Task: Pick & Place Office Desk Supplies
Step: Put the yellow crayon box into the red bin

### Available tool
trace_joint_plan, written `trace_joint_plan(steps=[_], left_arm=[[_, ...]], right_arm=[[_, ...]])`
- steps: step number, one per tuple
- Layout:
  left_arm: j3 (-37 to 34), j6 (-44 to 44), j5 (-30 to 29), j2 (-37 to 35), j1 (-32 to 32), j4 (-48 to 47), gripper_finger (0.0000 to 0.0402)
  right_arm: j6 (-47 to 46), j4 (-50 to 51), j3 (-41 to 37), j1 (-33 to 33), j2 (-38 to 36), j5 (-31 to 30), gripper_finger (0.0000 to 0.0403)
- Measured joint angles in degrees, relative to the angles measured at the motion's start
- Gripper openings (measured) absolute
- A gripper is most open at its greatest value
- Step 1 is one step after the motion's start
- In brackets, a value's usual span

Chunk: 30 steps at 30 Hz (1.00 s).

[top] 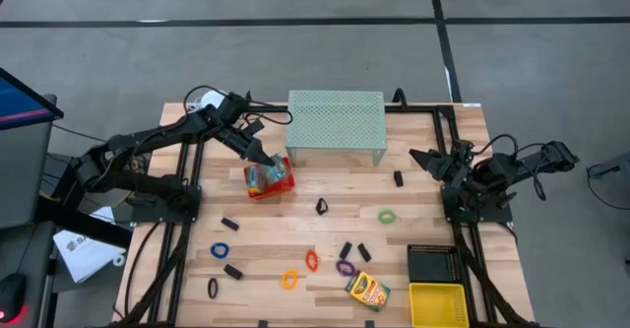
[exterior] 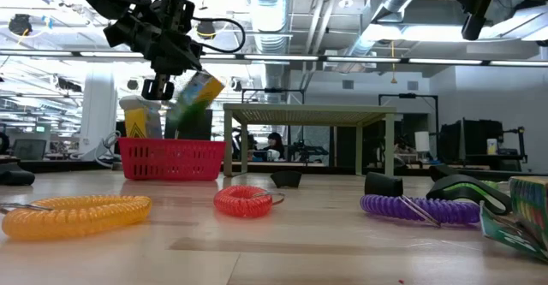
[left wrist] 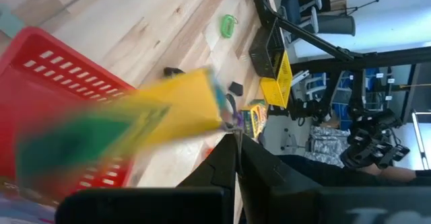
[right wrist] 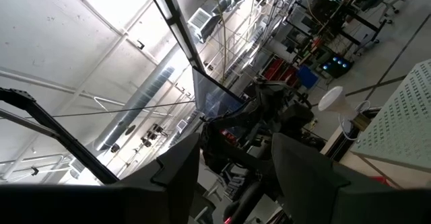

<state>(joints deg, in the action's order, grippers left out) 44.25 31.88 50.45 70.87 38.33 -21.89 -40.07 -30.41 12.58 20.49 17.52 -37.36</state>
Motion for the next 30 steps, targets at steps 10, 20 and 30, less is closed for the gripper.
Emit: trace_joint_plan(steps=[10,20,30], left_arm=[[-0.8,-0.5,-1.2,0.0,0.0,0.3,0.0000],[-8.5,2.8,-2.5,0.0,-0.1,4.7,0.0000],[-9.3,3.0,0.4,-0.7,-0.1,6.2,0.0000]], right_arm=[[0.0,0.0,0.0,0.0,0.0,0.0,0.0182],[-0.1,0.0,0.0,0.0,0.0,-0.1,0.0182],[-0.5,0.0,0.0,0.0,0.0,-0.6,0.0182]])
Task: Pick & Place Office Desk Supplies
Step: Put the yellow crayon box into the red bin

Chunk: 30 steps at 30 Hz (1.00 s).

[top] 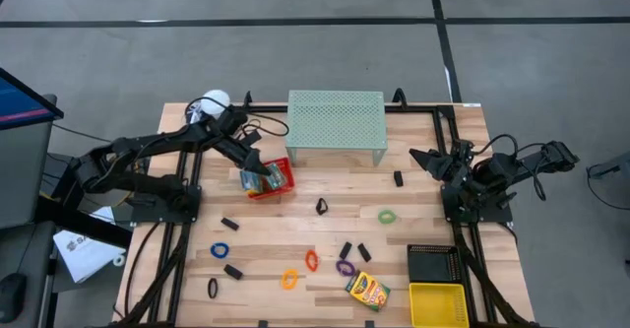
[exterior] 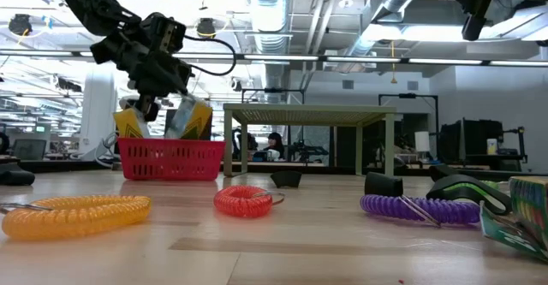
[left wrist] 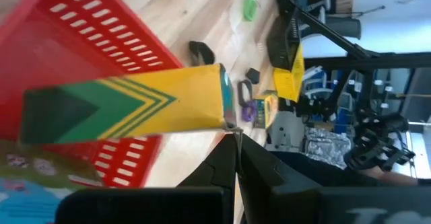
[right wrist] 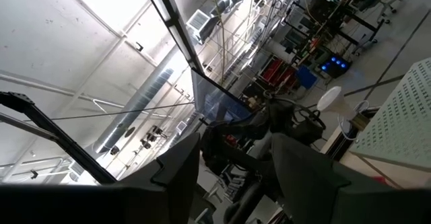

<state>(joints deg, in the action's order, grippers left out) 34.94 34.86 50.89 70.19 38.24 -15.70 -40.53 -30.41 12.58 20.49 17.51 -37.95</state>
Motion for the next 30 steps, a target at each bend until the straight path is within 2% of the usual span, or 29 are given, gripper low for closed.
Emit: trace_joint_plan(steps=[6,9,12,16,23,30], left_arm=[[0.0,-0.3,-0.6,-0.5,0.1,-1.6,0.0000],[0.0,-0.4,-3.7,-0.5,0.1,-3.2,0.0006],[0.0,-0.5,-7.0,-0.5,0.3,-4.9,0.0026],[0.0,-1.0,-8.5,-1.5,1.8,-6.9,0.0071],[0.0,-1.3,-9.1,-9.3,5.5,-12.1,0.0133],[0.0,1.2,-9.4,-18.5,6.7,-15.0,0.0143]], right_arm=[[0.0,0.0,0.0,0.0,0.0,-0.1,0.0182],[0.0,0.0,0.0,0.0,0.0,-0.1,0.0182],[0.0,0.0,0.0,0.0,0.0,-0.1,0.0182],[0.0,0.0,0.0,0.0,0.0,-0.1,0.0182],[0.0,0.0,0.0,0.0,0.0,-0.1,0.0182],[0.3,0.1,0.0,0.0,0.1,-0.3,0.0182]])
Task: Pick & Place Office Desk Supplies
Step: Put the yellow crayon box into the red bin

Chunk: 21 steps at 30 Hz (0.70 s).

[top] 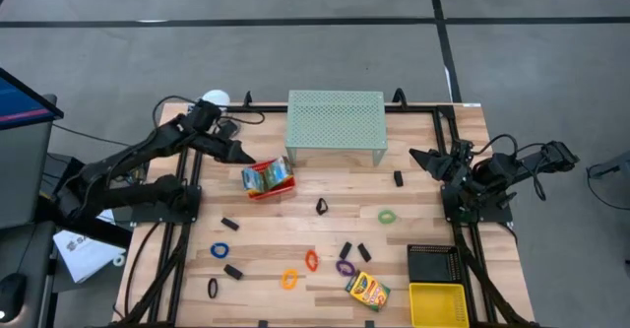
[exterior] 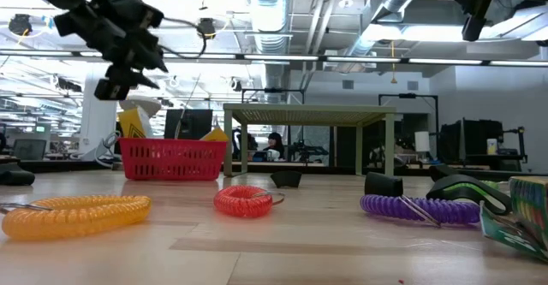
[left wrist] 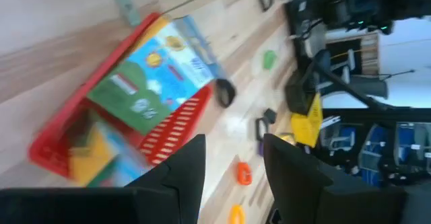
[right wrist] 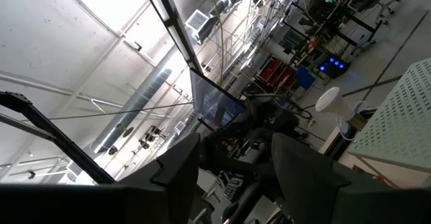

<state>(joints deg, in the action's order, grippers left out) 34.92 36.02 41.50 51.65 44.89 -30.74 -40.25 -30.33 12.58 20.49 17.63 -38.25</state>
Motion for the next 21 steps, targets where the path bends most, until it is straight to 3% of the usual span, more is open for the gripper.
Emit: trace_joint_plan(steps=[12,21], left_arm=[[0.0,6.4,-3.1,-4.2,-8.2,14.7,0.0132],[0.0,17.7,-8.8,0.9,-25.9,31.5,0.0127]], right_arm=[[-0.3,1.6,0.0,0.0,0.0,-1.1,0.0182],[-0.4,1.2,0.0,0.0,0.0,-1.0,0.0182]])
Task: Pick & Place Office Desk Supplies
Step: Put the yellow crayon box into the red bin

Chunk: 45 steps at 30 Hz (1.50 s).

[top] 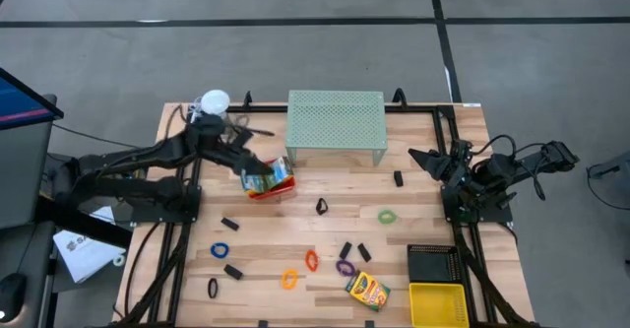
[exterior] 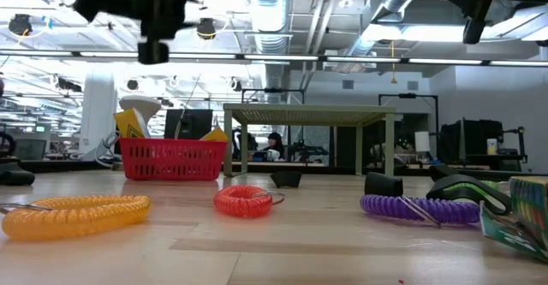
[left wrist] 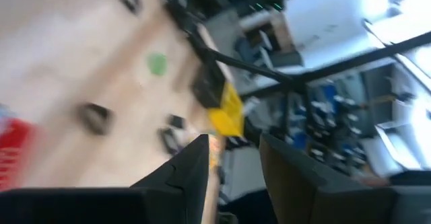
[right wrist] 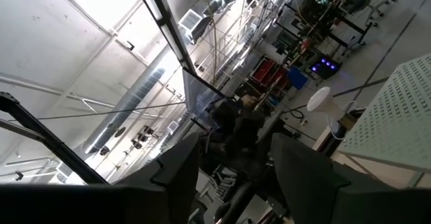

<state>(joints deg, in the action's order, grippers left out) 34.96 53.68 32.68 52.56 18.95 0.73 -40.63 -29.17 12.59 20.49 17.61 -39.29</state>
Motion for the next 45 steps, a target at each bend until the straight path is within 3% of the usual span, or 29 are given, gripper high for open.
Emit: trace_joint_plan(steps=[8,12,18,26,31,38,45], left_arm=[[0.0,14.1,-13.8,8.6,-24.4,21.0,0.0117],[2.1,16.0,-23.1,12.7,-33.6,24.7,0.0117],[7.9,15.8,-28.3,18.9,-40.2,24.5,0.0117],[9.7,14.2,-32.8,21.3,-43.2,24.6,0.0117],[9.7,11.9,-33.8,21.3,-44.9,24.4,0.0117],[9.7,7.3,-33.7,21.3,-49.0,22.9,0.0117],[9.7,6.1,-36.0,21.3,-54.0,18.0,0.0117]], right_arm=[[-1.0,0.0,0.0,0.0,0.0,0.1,0.0182],[-1.5,0.2,0.0,0.3,0.0,0.5,0.0182],[-8.8,5.2,0.0,3.1,0.0,4.5,0.0182],[-26.2,12.1,0.5,10.1,3.7,19.4,0.0182],[-26.9,12.4,7.8,15.9,13.7,20.0,0.0182],[-30.2,28.9,25.0,18.8,35.0,20.3,0.0182],[-40.7,42.9,36.7,17.0,54.1,32.6,0.0182]])
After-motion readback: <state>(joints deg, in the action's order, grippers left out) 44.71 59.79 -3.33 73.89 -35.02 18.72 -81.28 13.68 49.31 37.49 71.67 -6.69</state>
